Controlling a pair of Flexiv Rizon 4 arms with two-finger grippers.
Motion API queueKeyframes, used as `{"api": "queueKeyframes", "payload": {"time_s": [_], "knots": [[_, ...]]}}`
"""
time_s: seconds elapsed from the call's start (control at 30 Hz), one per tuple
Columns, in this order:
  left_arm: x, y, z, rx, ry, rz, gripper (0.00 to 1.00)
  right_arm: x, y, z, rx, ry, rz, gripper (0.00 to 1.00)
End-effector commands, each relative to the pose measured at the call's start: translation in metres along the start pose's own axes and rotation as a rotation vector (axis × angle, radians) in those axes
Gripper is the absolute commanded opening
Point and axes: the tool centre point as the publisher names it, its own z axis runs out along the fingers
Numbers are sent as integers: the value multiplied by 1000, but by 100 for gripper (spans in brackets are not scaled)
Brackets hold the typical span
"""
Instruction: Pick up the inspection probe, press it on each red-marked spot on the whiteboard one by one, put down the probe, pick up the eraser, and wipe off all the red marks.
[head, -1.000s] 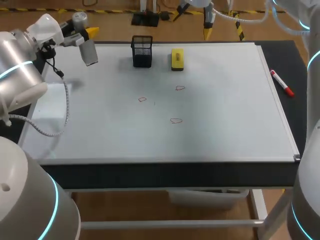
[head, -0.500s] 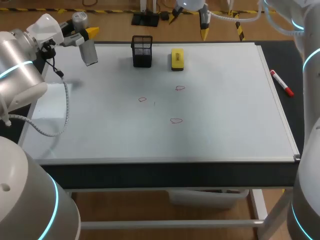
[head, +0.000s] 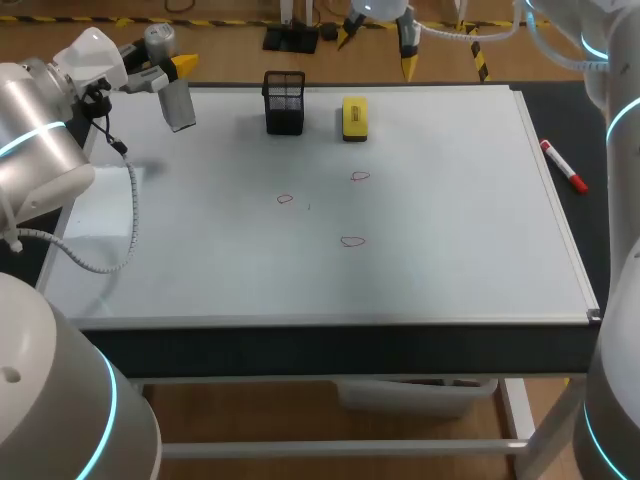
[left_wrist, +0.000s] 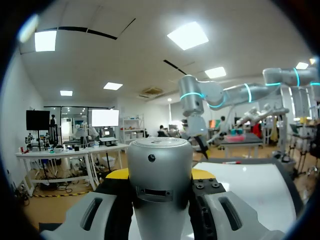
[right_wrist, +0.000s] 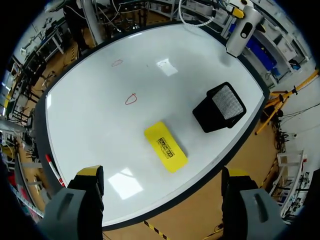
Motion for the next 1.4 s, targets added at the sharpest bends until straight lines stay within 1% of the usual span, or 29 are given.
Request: {"api": "queueKeyframes", "payload": {"time_s": [0.03, 0.1, 0.3, 0.37, 0.43, 0.53, 0.6, 0.8, 0.87, 1.2, 1.3, 1.4], "knots": [[1, -1, 0, 1, -4, 1, 0, -4, 1, 0, -2, 97, -48, 100], [1, -1, 0, 1, -4, 1, 0, -4, 1, 9, -22, 107, -84, 100], [1, -1, 0, 1, -4, 1, 0, -7, 8, 24, -17, 154, -188, 100], [1, -1, 0, 1, -4, 1, 0, -7, 6, 27, -19, 159, -219, 100], [1, -1, 0, 1, -4, 1, 0, -8, 7, 29, -9, 182, -243, 100], [1, -1, 0, 1, -4, 1, 0, -10, 10, 31, 19, 193, -286, 100], [1, -1, 0, 1, -4, 1, 0, -11, 12, 32, 50, 173, -324, 100], [1, -1, 0, 1, -4, 1, 0, -10, 14, 37, 94, 166, -407, 100], [1, -1, 0, 1, -4, 1, 0, -11, 15, 40, 90, 167, -428, 100], [1, -1, 0, 1, -4, 1, 0, -7, 12, 58, 83, 98, -488, 100], [1, -1, 0, 1, -4, 1, 0, -7, 11, 62, 100, 93, -505, 100], [1, -1, 0, 1, -4, 1, 0, -6, 11, 68, 95, 102, -523, 100]]}}
